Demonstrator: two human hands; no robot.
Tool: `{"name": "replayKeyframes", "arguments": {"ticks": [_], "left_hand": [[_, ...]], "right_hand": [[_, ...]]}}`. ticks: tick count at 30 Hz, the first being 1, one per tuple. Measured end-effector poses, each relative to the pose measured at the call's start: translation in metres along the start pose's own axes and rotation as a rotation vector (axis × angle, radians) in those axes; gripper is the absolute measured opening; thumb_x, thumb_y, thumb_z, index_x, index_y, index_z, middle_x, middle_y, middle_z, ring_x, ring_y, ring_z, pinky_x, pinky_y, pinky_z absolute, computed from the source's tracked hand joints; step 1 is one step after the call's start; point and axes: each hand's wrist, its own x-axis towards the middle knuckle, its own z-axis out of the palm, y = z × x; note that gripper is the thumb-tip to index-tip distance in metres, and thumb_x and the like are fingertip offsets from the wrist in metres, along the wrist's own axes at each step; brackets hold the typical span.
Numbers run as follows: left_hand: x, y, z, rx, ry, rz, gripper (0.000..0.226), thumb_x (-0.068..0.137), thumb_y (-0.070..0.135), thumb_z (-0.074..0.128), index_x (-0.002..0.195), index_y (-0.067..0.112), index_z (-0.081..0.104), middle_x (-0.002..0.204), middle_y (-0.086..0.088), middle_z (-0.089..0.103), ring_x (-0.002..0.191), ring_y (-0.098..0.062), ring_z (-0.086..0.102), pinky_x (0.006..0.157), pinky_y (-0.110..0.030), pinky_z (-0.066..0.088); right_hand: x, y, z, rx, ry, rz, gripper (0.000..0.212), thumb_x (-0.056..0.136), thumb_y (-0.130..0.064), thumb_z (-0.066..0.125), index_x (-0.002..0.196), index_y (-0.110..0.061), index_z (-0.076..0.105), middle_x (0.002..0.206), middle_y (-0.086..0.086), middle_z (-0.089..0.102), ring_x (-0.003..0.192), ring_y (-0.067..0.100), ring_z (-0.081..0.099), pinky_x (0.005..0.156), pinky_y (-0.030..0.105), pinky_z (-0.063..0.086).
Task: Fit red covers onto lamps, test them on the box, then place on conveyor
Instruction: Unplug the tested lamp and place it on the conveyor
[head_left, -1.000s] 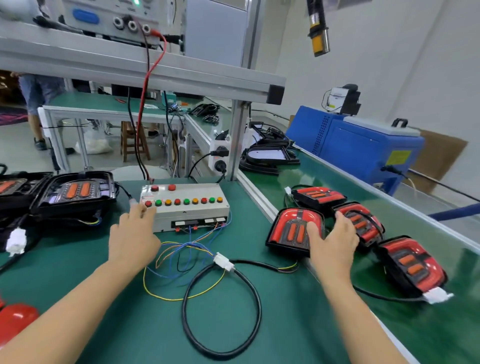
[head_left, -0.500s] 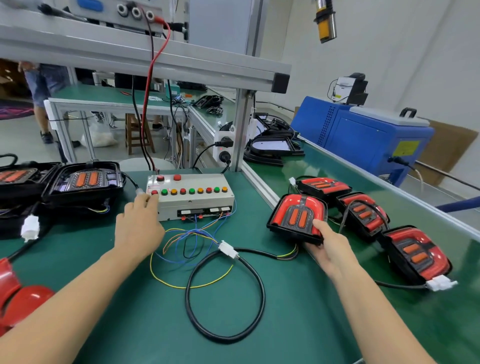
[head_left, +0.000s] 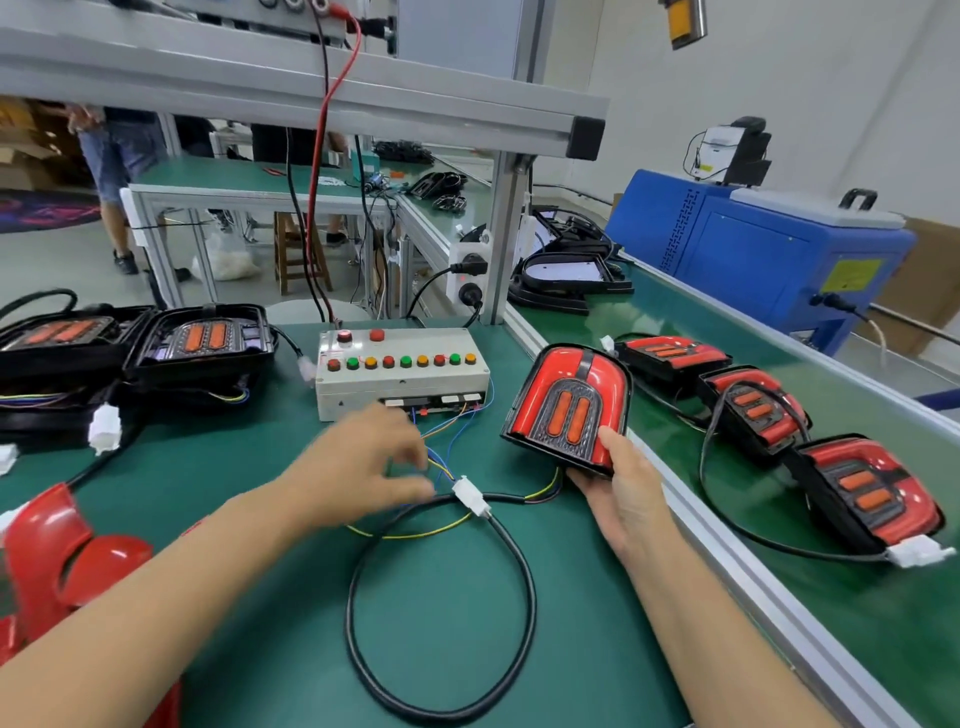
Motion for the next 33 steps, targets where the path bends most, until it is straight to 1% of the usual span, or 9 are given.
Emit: {"name": "replayKeyframes", "arguments": {"ticks": [2,5,8,12,23,26,28,30,33], "left_hand": [[-0.005,0.014,0.005,0.1,-0.289,0.11,0.022,0.074,0.049,0.07,0.078,0.028,0.067,0.079,0.013,0.051,0.086,-0.007,0.042,0.079,-0.023,0.036],[-0.006,0.011,0.011,0.256,-0.352,0.154,0.019,0.077,0.049,0.063,0.083,0.032,0.068,0.081,0.017,0.045,0.09,-0.003,0.033,0.078,-0.022,0.021],[-0.002,0.004,0.006,0.418,-0.24,0.178,0.01,0.074,0.031,0.067,0.083,0.032,0.071,0.09,0.016,0.055,0.1,-0.008,0.04,0.082,-0.027,0.021],[0.003,-0.004,0.003,0.621,-0.034,0.157,0.034,0.03,0.003,0.082,0.051,0.024,0.065,0.085,0.003,0.067,0.097,-0.027,0.064,0.086,-0.041,0.043],[-0.001,-0.021,0.02,0.096,0.349,0.026,0.031,0.055,-0.008,0.075,0.056,0.02,0.063,0.088,0.015,0.067,0.108,-0.025,0.056,0.09,-0.028,0.016],[0.004,-0.023,0.011,0.009,0.514,-0.094,0.028,0.065,-0.008,0.069,0.071,0.019,0.07,0.097,0.012,0.065,0.11,-0.018,0.047,0.086,-0.025,0.016],[0.009,-0.028,0.005,0.076,0.572,-0.28,0.043,0.07,-0.011,0.061,0.101,0.017,0.071,0.115,0.002,0.061,0.116,-0.023,0.043,0.089,-0.028,0.019],[0.014,-0.034,-0.001,0.165,0.465,-0.517,0.06,0.074,-0.007,0.057,0.13,0.016,0.056,0.134,-0.006,0.047,0.124,-0.029,0.036,0.098,-0.037,0.024],[0.019,-0.04,-0.005,0.237,0.259,-0.668,0.065,0.084,0.004,0.057,0.143,0.017,0.035,0.144,-0.008,0.033,0.128,-0.031,0.03,0.102,-0.042,0.028]], "right_hand": [[0.0,0.001,0.001,-0.001,-0.007,0.0,0.017,0.095,-0.012,0.053,0.105,-0.009,0.067,0.098,0.01,0.075,0.087,0.017,0.071,0.087,0.039,0.054],[-0.003,0.0,0.002,-0.002,-0.031,-0.001,0.016,0.095,-0.012,0.052,0.104,-0.008,0.066,0.097,0.009,0.075,0.086,0.017,0.071,0.085,0.037,0.055],[-0.007,-0.002,0.001,-0.004,-0.078,0.006,0.018,0.095,-0.014,0.051,0.101,-0.01,0.067,0.098,0.009,0.075,0.086,0.017,0.07,0.079,0.033,0.059],[-0.012,-0.002,0.002,-0.058,-0.137,0.03,0.023,0.094,-0.016,0.052,0.11,-0.005,0.065,0.102,0.011,0.073,0.088,0.018,0.069,0.075,0.031,0.059],[-0.016,0.0,0.005,-0.228,-0.195,-0.012,0.026,0.097,-0.015,0.049,0.118,-0.007,0.062,0.102,0.007,0.074,0.086,0.012,0.069,0.075,0.026,0.057],[-0.017,0.0,0.005,-0.238,-0.213,-0.016,0.03,0.096,-0.017,0.051,0.123,-0.008,0.06,0.108,0.009,0.073,0.089,0.013,0.069,0.071,0.023,0.056],[-0.018,0.0,0.005,-0.249,-0.234,-0.021,0.033,0.095,-0.021,0.053,0.124,-0.01,0.06,0.112,0.01,0.072,0.092,0.014,0.07,0.073,0.025,0.056],[-0.02,0.0,0.007,-0.252,-0.244,-0.017,0.04,0.091,-0.033,0.055,0.123,-0.011,0.062,0.113,0.01,0.071,0.095,0.016,0.07,0.077,0.027,0.055],[-0.022,0.001,0.009,-0.237,-0.245,-0.002,0.042,0.089,-0.045,0.049,0.111,-0.017,0.072,0.111,0.008,0.073,0.096,0.017,0.071,0.072,0.024,0.057]]}}
